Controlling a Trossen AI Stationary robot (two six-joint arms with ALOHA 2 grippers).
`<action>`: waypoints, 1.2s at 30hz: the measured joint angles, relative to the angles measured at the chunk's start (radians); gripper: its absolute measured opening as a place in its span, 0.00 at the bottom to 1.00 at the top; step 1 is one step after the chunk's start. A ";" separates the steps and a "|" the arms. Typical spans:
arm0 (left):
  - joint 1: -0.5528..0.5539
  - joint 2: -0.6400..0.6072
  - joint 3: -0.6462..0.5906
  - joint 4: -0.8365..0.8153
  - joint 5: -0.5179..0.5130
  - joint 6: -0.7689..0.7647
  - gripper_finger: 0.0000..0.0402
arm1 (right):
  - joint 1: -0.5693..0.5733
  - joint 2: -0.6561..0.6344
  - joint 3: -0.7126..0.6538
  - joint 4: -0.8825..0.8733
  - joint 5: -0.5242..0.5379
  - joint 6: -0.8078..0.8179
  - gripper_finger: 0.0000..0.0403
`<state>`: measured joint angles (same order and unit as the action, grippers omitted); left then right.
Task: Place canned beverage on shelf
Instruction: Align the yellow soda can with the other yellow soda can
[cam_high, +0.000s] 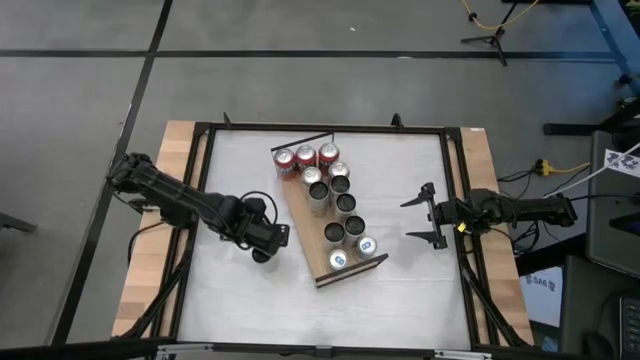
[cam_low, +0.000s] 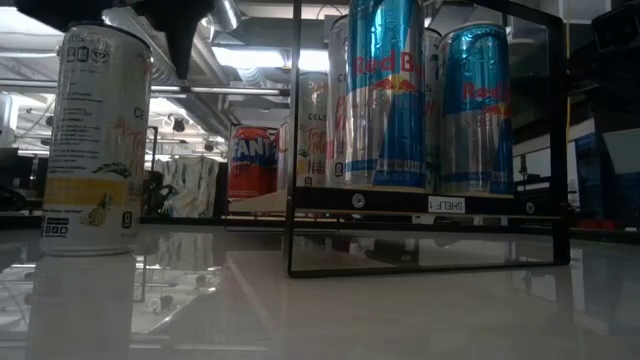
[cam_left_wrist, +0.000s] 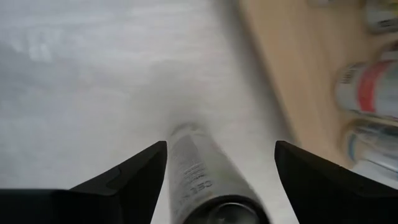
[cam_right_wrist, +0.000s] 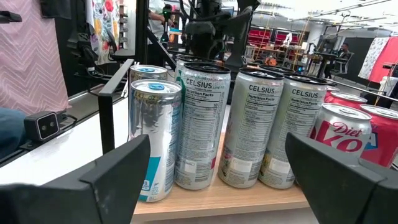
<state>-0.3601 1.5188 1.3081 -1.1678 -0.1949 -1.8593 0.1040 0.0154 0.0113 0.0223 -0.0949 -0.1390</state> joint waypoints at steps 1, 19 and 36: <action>0.000 0.000 0.009 0.001 -0.013 0.015 0.72 | 0.000 0.000 0.000 0.000 0.000 0.000 0.91; -0.015 -0.001 0.147 -0.107 0.094 -0.131 0.72 | 0.000 0.000 0.000 0.000 0.000 0.003 0.91; -0.088 0.047 0.140 -0.072 0.064 -0.386 0.72 | 0.000 0.000 0.000 0.000 0.001 0.003 0.91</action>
<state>-0.4483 1.5655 1.4483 -1.2401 -0.1307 -2.2453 0.1040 0.0158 0.0109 0.0219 -0.0940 -0.1360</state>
